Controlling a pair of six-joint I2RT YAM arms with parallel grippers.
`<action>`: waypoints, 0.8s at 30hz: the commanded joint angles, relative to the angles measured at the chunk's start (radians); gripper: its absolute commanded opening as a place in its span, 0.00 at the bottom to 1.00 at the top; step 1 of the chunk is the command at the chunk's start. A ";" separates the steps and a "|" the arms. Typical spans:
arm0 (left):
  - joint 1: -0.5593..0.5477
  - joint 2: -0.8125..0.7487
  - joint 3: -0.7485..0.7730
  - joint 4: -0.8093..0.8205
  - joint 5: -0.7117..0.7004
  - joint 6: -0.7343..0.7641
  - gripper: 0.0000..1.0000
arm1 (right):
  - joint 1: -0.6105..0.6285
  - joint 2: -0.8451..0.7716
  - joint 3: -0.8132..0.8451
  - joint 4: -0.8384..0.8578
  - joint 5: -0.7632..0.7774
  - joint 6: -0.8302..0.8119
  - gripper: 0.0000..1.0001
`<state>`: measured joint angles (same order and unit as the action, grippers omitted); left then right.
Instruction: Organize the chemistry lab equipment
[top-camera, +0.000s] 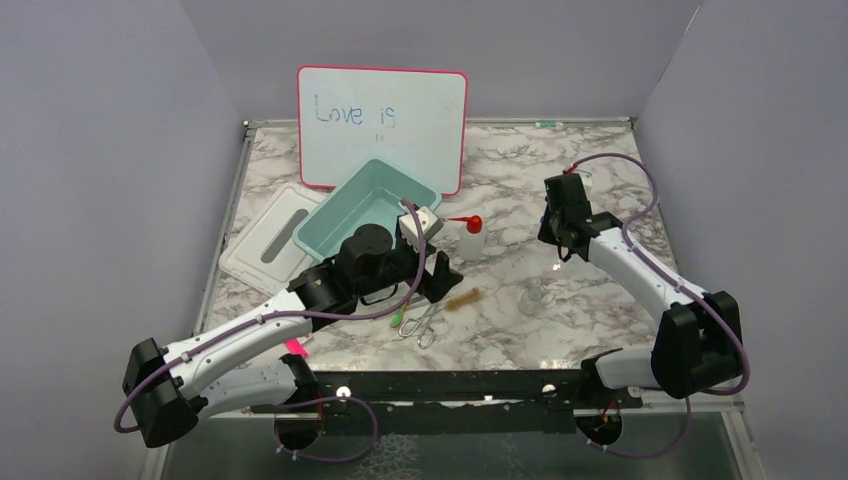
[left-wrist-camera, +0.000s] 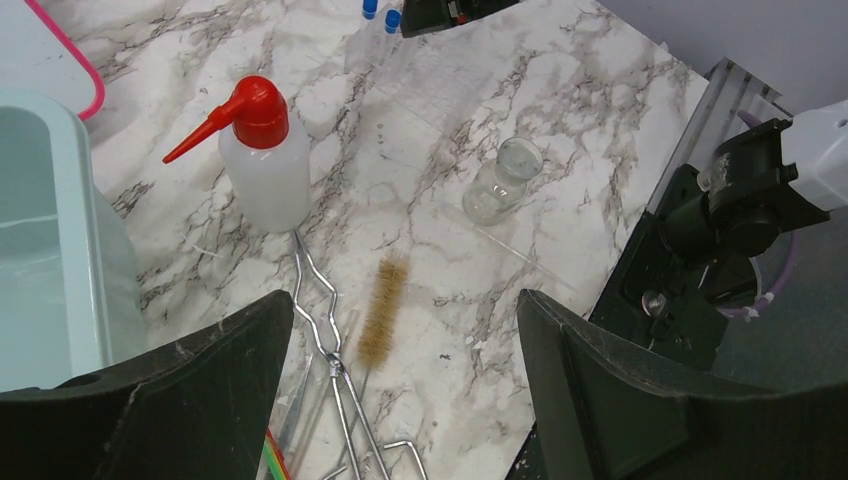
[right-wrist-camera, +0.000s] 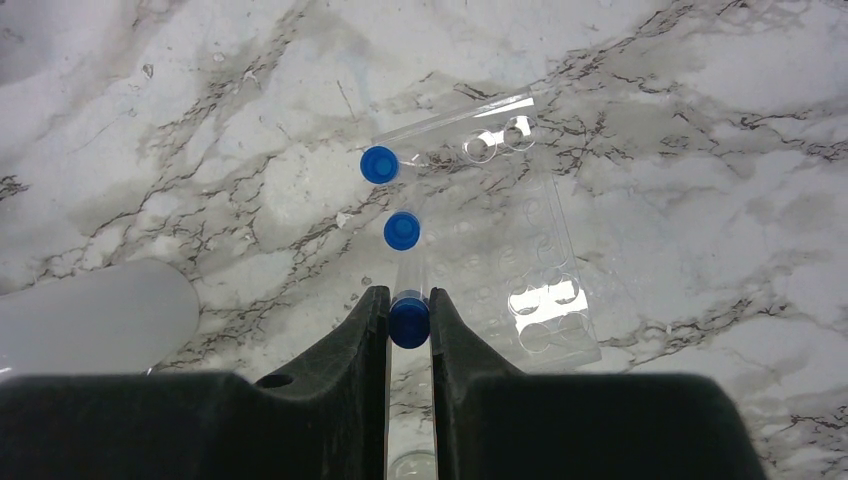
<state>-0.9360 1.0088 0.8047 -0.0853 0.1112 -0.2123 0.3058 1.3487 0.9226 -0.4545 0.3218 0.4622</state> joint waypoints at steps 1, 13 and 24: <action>-0.001 0.005 -0.007 0.035 0.013 -0.009 0.85 | -0.003 -0.008 -0.001 -0.006 0.051 0.001 0.15; -0.001 0.013 -0.010 0.039 0.013 -0.012 0.85 | -0.003 0.029 -0.004 0.000 0.052 -0.004 0.15; -0.001 0.014 -0.014 0.036 0.011 -0.010 0.85 | -0.003 0.055 -0.008 0.019 0.031 -0.013 0.18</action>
<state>-0.9360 1.0225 0.8036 -0.0826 0.1112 -0.2180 0.3058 1.3777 0.9226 -0.4507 0.3534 0.4614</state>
